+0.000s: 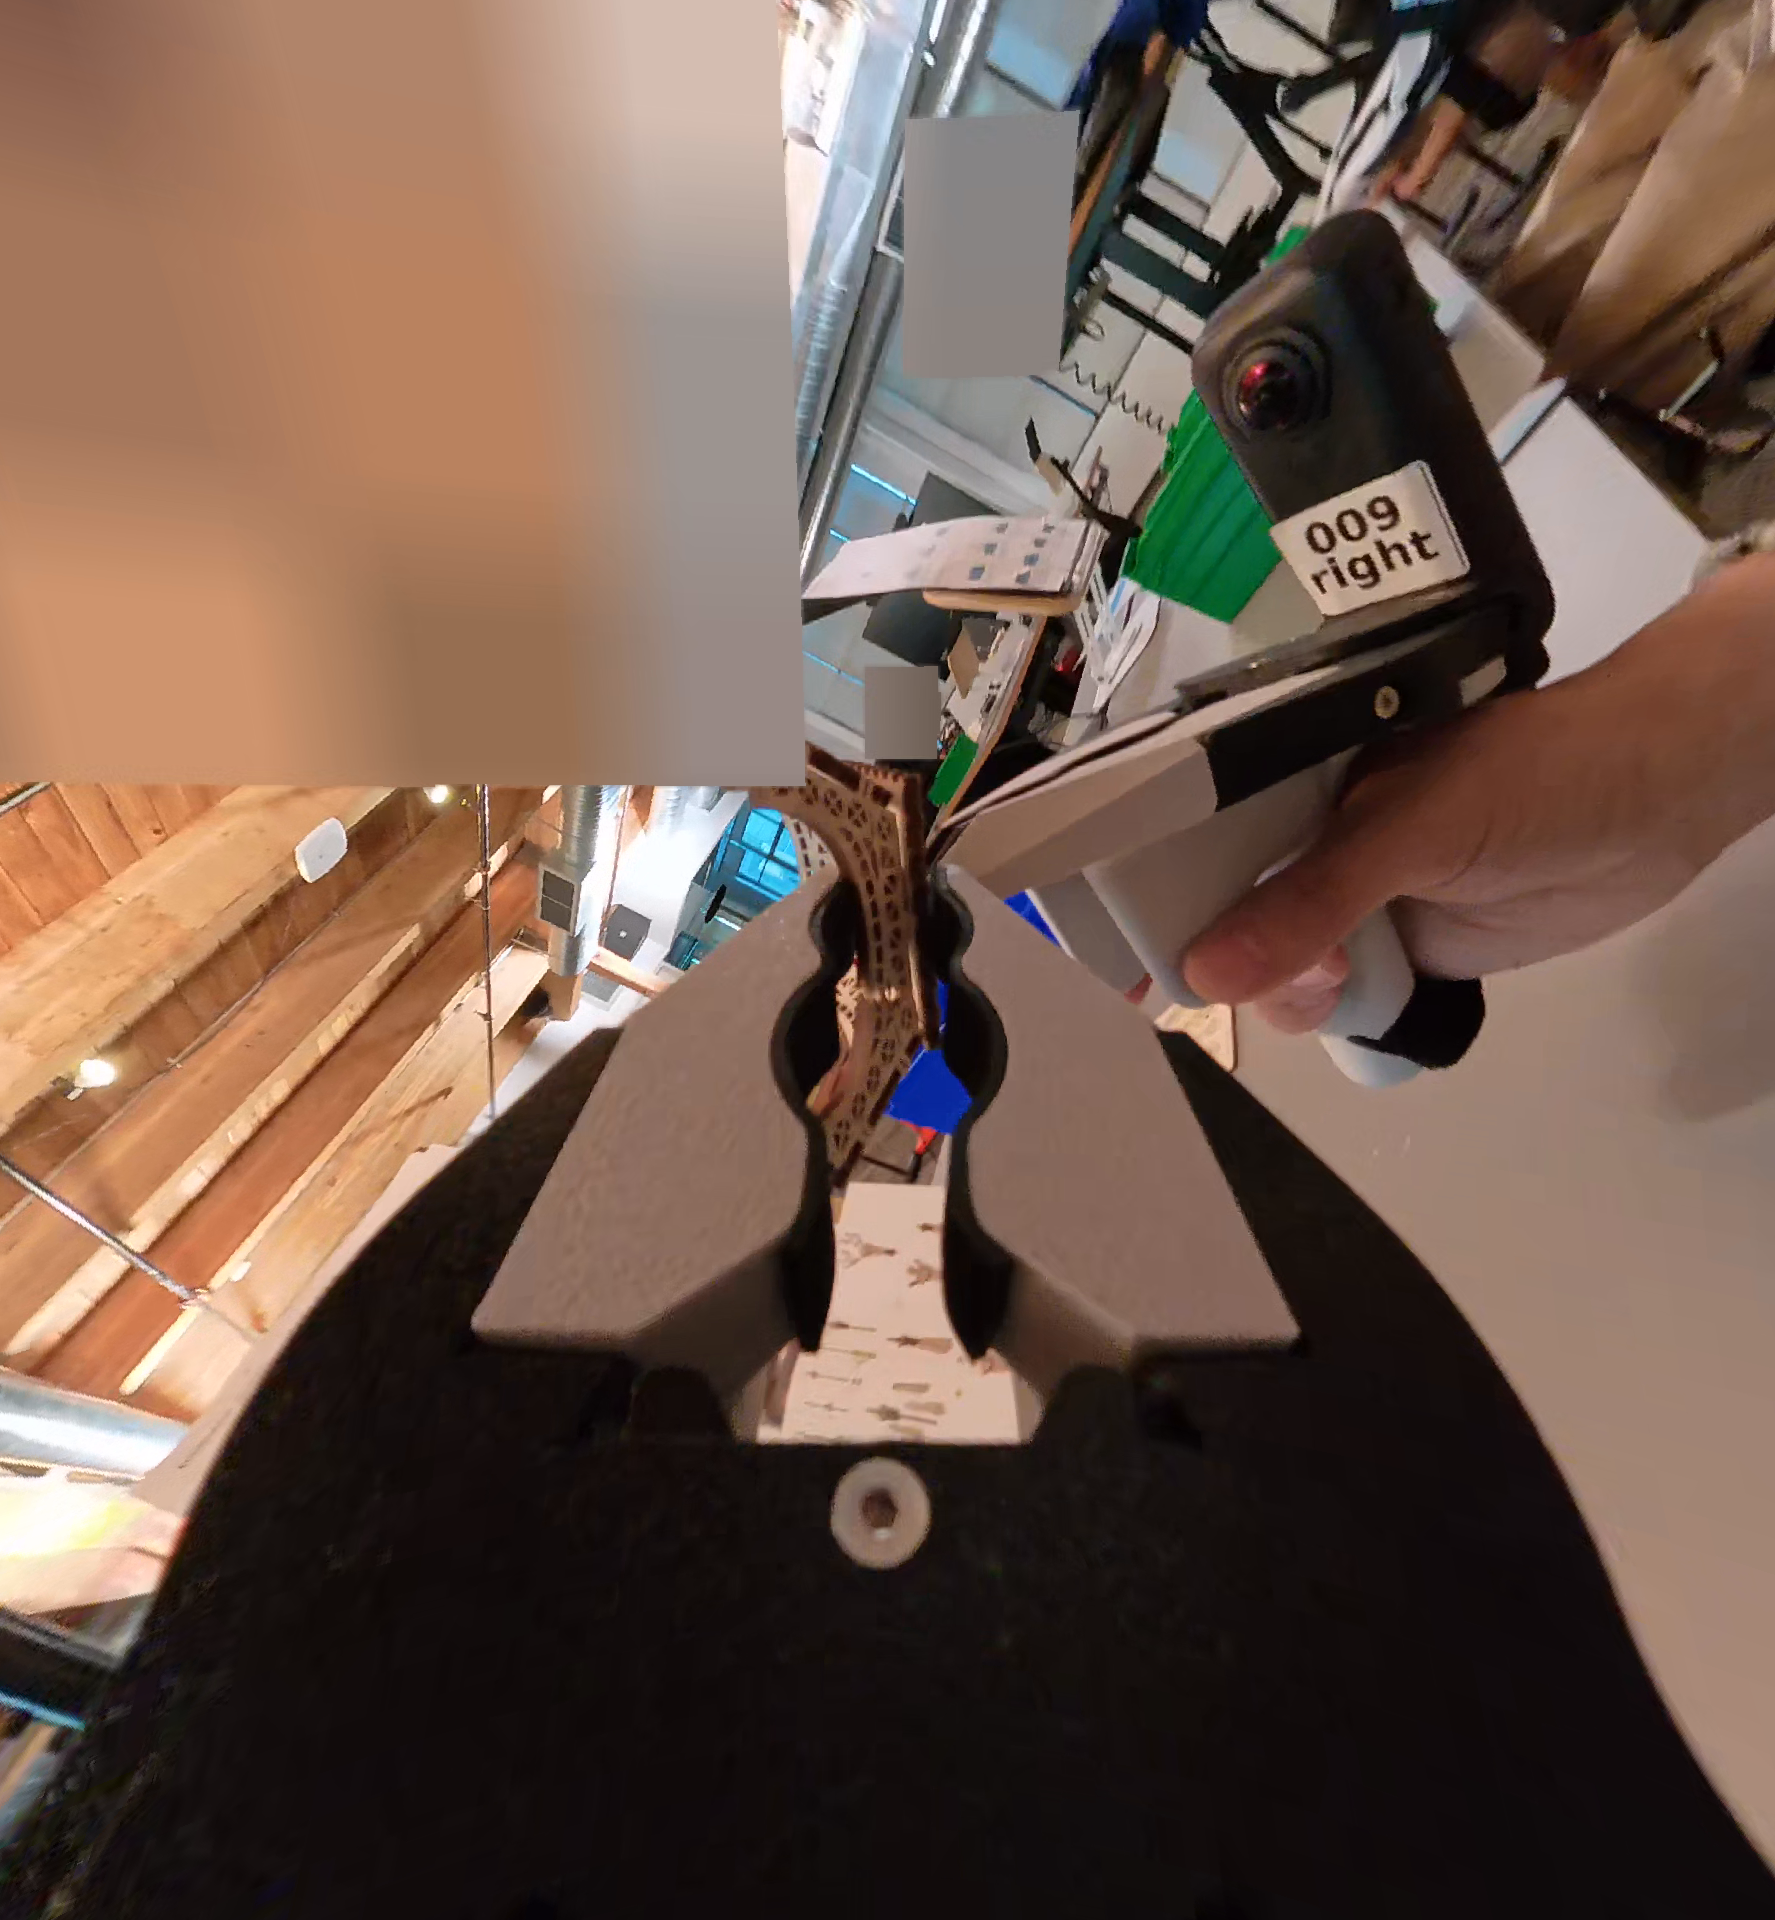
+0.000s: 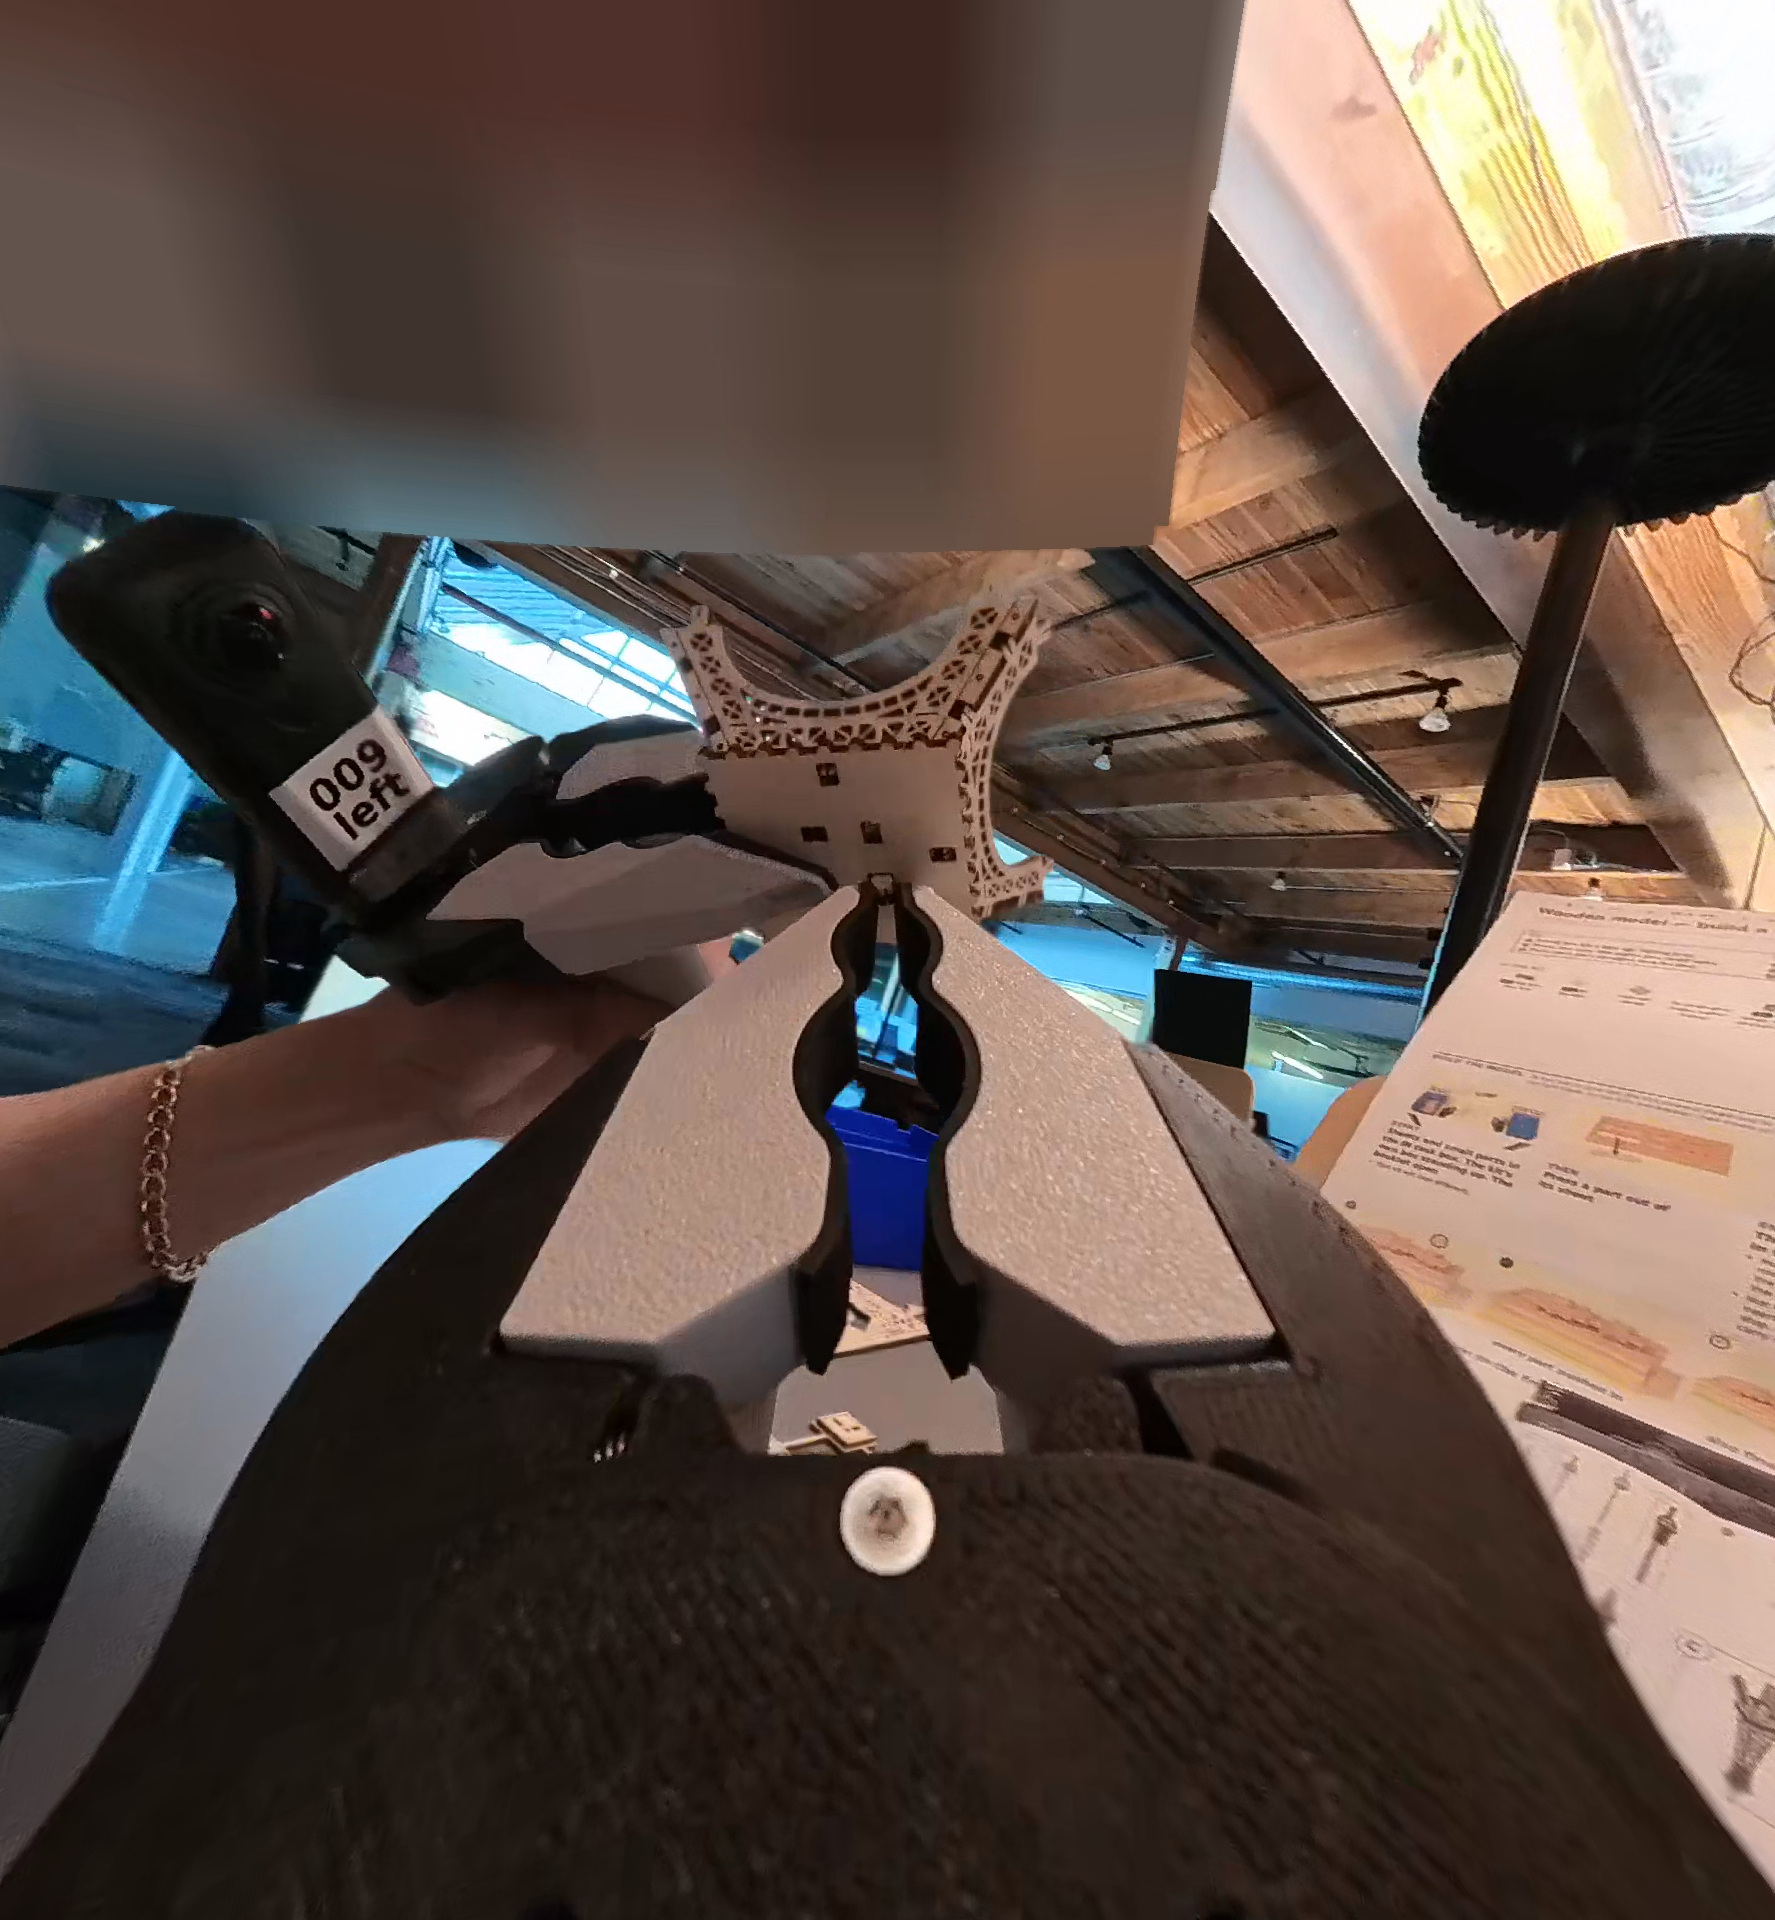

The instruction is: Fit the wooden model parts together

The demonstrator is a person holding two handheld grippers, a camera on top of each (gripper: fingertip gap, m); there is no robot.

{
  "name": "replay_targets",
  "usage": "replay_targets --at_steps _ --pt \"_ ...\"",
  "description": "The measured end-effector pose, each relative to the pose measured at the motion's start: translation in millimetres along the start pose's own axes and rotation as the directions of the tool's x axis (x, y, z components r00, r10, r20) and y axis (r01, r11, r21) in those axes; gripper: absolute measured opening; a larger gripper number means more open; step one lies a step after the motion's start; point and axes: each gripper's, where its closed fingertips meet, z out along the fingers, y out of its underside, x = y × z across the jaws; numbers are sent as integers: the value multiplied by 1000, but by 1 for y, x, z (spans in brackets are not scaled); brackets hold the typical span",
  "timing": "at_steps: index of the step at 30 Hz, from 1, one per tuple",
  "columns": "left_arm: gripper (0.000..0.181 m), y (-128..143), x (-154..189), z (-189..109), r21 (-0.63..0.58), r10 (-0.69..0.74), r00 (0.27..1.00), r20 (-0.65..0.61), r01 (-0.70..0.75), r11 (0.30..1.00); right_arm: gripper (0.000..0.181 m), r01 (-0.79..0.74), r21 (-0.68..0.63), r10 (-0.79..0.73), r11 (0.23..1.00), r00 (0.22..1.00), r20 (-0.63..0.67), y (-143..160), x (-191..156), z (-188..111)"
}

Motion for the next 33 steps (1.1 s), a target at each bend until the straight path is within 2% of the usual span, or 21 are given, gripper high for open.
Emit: replay_targets --at_steps 9,18,23,26,29,31,33 --pt "10 5 7 3 -95 165 986 -37 -168 981 1 -91 40 90 995 996 23 5 2 -5" --pt "10 12 10 6 -134 201 978 -55 -207 969 1 -127 47 126 991 992 25 12 6 -8" --pt "10 14 10 7 -129 178 983 -50 -183 975 0 -105 28 105 994 994 24 13 6 -8" --pt "10 20 9 7 -113 92 995 -36 -95 989 1 -115 -9 115 993 993 3 18 9 -8" --pt "10 35 5 9 -84 -127 992 -4 126 988 0 -143 -98 138 985 989 -55 30 17 -4" --pt "11 46 2 8 -26 -329 944 0 329 944 0 -163 -170 151 972 985 -84 39 21 -1" --pt "11 57 1 7 15 -474 881 2 474 881 0 -165 -242 143 956 984 -107 47 25 1"
